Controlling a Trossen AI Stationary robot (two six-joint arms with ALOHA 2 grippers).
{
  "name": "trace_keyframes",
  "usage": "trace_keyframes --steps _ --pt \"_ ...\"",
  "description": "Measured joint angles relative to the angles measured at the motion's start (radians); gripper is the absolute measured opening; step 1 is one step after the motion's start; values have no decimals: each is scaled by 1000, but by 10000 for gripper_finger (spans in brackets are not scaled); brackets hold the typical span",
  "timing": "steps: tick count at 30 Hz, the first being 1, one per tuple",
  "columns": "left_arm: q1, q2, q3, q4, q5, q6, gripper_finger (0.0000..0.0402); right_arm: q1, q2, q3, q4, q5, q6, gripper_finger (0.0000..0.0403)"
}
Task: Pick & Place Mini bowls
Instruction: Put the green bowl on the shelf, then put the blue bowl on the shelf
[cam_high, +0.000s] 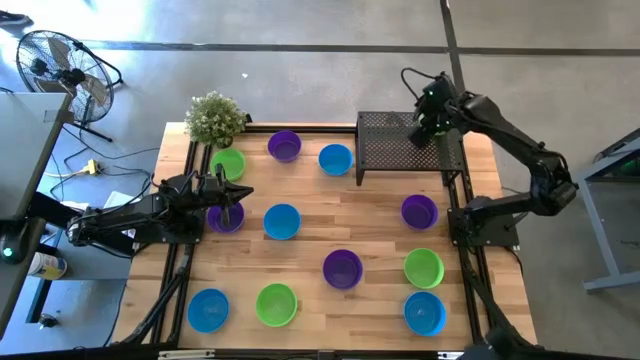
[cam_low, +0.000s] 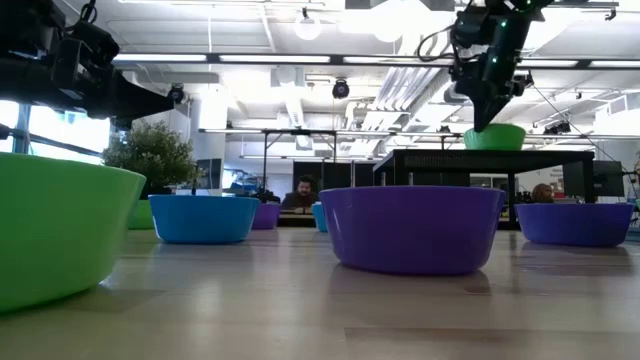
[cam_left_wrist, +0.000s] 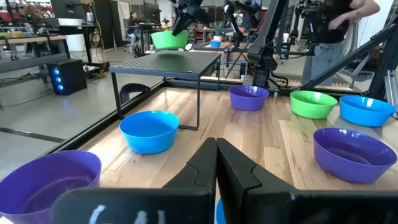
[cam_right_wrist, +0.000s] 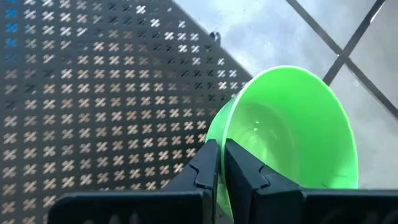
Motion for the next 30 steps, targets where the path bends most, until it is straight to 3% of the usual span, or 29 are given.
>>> trace_keyframes --steps 12,23,30 --pt "0 0 0 0 0 0 1 -13 53 0 20 3 -2 19" --pt "0 0 0 0 0 0 1 -2 49 4 17 23 21 86" --pt "0 0 0 0 0 0 1 80 -47 -12 134 -97 9 83"
